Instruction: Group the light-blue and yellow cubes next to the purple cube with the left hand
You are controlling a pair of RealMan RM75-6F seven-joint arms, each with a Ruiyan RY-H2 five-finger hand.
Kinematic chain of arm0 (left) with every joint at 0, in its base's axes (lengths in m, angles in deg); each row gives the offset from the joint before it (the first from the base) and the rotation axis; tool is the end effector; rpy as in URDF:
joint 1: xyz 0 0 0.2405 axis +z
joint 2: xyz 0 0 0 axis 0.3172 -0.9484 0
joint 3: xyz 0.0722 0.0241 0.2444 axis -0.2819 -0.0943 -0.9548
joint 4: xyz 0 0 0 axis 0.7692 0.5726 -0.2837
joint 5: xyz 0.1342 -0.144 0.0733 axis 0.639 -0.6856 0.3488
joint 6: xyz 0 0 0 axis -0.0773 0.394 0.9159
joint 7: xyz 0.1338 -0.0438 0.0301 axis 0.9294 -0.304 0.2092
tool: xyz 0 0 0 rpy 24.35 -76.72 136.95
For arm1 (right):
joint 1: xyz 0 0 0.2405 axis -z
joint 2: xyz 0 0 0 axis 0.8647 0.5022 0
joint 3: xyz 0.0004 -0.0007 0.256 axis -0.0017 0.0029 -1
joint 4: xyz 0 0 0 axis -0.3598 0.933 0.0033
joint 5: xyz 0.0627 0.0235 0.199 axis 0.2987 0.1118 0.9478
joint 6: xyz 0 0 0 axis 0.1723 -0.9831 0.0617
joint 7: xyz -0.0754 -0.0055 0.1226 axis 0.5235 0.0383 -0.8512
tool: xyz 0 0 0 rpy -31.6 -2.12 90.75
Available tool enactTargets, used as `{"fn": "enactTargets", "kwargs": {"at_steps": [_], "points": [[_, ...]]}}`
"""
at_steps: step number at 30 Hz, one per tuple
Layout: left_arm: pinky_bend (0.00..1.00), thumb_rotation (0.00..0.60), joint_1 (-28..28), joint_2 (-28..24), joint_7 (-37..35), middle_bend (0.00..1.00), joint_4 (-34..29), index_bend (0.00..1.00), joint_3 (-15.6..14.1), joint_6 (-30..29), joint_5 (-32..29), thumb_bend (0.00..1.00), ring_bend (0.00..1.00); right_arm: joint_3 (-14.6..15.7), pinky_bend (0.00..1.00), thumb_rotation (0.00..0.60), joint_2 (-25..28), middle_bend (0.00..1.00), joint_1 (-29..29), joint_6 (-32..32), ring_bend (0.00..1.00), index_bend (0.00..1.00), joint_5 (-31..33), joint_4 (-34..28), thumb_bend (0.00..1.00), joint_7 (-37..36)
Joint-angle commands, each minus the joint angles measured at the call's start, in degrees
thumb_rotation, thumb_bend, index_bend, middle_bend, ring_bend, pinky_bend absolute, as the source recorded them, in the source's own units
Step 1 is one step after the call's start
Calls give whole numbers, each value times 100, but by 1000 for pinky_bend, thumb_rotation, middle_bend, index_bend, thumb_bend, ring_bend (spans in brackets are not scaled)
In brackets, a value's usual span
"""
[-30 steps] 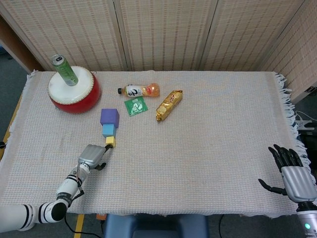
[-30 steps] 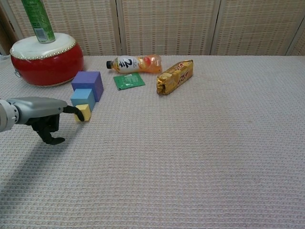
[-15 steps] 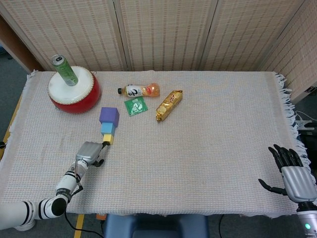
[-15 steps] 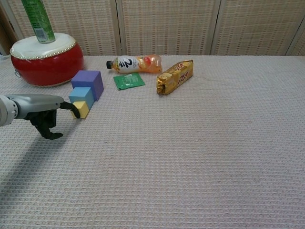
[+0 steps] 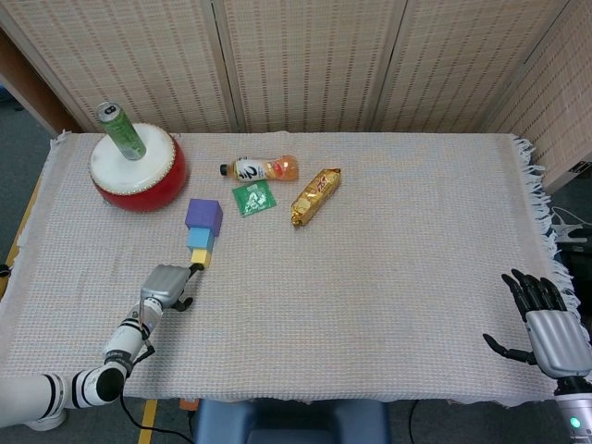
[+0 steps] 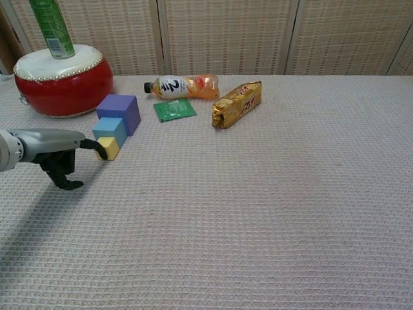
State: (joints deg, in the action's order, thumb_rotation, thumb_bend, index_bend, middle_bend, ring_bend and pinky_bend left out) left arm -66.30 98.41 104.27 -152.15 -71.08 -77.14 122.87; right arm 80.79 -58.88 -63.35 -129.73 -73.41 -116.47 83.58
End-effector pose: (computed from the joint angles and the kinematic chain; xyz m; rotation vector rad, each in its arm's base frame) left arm -0.2062 0.3383 -0.0046 -1.8673 -1.1278 -0.4775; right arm -0.3137 -0.1614 0.1629 1.4612 -0.9669 0.7409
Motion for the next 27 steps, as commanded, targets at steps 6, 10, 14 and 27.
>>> {"fn": "enactTargets", "kwargs": {"at_steps": [6,10,14,27], "points": [[1000,600,32,-27,1,1000,-142,200,-48,-125,142,400,1000,7,0,343,4,0,5,-10,0,0,-19,-6,0,-5],[1000,600,51,-40,29,1000,-265,229,-81,-208,257,400,1000,9,0,346,10,0,8,-14,0,0,-22,-10,0,-12],[1000,600,74,-52,50,1000,-397,241,-99,-307,381,400,1000,12,0,345,16,0,10,-17,0,0,-30,-15,0,-18],[402,600,2042,-1499,-1021,253,-1770,28,-1247,-3020,3380,397,224,62,0,345,53,0,79,-174,0,0,-204,-10,0,-99]]}}
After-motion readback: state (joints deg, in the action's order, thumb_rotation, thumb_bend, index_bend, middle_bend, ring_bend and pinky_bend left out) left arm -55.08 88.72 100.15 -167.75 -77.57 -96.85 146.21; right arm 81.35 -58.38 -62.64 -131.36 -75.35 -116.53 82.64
